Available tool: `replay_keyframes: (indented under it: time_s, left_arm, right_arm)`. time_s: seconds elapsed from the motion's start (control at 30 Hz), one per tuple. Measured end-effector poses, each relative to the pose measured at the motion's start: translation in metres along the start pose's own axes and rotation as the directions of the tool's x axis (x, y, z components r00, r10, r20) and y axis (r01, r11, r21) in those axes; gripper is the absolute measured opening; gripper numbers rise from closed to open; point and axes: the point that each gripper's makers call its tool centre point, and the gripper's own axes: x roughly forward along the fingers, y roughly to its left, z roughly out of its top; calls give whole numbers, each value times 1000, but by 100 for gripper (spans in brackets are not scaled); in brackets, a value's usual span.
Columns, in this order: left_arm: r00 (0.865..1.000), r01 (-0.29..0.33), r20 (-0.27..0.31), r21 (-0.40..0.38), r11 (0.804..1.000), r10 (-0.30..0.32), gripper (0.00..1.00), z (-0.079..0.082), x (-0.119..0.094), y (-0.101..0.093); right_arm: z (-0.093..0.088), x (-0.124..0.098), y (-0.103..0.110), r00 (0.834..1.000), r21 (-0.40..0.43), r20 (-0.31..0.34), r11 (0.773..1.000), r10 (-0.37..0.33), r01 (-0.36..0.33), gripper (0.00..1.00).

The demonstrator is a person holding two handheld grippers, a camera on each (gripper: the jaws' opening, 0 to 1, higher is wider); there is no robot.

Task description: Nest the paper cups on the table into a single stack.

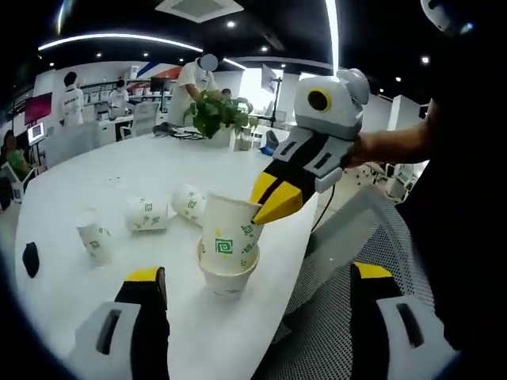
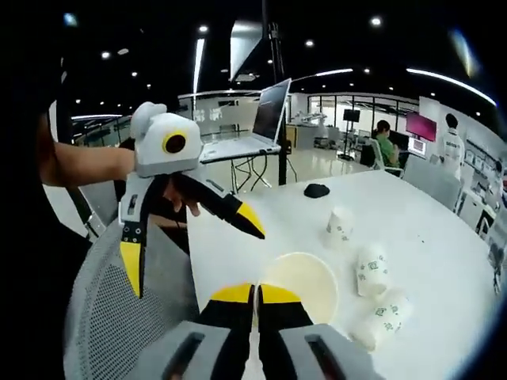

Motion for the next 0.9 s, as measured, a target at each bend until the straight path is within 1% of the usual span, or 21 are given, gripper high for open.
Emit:
replay_keyframes:
  time_s: [0.13, 0.27, 0.57, 0.73, 0.9]
  left_arm:
    - [1000, -4, -6, 1, 1000, 4, 94, -1, -1, 1]
    - [1000, -8, -6, 1, 1000, 8, 94, -2, -1, 1]
    - [1000, -17, -16, -5, 1000, 17, 92, -7, -3, -1]
    - [999, -26, -19, -14, 1000, 26, 91, -10, -5, 0]
    - [999, -30, -27, -16, 999, 29, 90, -12, -5, 1]
  right_arm:
    - [-4, 5, 2, 1000, -17, -28, 1000, 9, -9, 0]
    - [-7, 10, 4, 999, -10, -45, 1000, 25, -26, 0]
    - [-18, 23, 4, 993, -37, -114, 998, 41, -46, 0]
    - [-25, 32, 5, 989, -40, -136, 997, 57, -63, 0]
    - [-31, 38, 6, 986, -25, -149, 997, 70, -75, 0]
